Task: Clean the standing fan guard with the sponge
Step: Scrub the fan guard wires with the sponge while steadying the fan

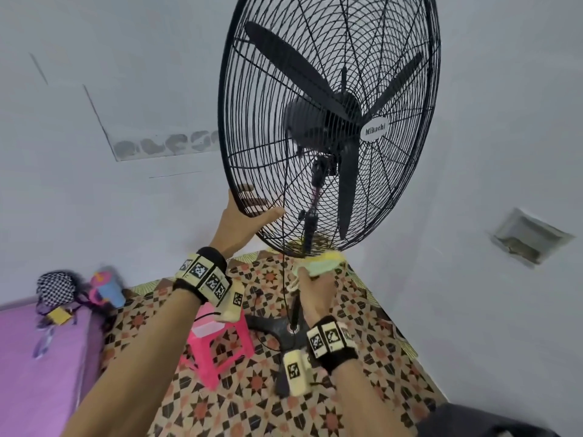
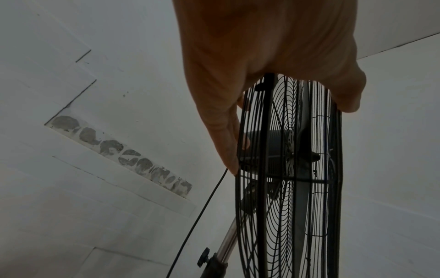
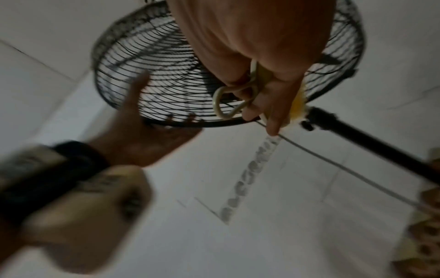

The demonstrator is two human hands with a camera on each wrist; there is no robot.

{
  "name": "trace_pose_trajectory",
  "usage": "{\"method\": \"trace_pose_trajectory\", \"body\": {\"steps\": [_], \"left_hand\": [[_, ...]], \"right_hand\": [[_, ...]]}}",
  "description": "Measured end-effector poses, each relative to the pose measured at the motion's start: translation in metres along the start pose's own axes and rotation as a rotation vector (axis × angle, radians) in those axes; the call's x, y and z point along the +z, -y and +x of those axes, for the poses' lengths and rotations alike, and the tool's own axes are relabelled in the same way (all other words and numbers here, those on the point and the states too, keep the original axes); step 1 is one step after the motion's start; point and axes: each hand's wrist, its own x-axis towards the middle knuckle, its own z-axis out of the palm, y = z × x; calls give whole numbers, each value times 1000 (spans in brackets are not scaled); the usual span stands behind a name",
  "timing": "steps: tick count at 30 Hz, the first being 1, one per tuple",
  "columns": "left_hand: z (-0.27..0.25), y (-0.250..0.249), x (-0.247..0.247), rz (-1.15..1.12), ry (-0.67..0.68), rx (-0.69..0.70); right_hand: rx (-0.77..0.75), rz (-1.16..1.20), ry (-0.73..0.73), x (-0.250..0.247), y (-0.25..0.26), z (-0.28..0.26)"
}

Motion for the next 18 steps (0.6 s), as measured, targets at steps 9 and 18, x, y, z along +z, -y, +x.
{"method": "trace_pose_trajectory", "body": {"steps": [9, 18], "left_hand": [[-1, -5, -1, 8, 19, 19], [-5, -15, 6, -8, -19, 35]], "right_hand": [[-76, 45, 184, -2, -6, -26], [-109, 79, 373, 0, 26, -39]]}}
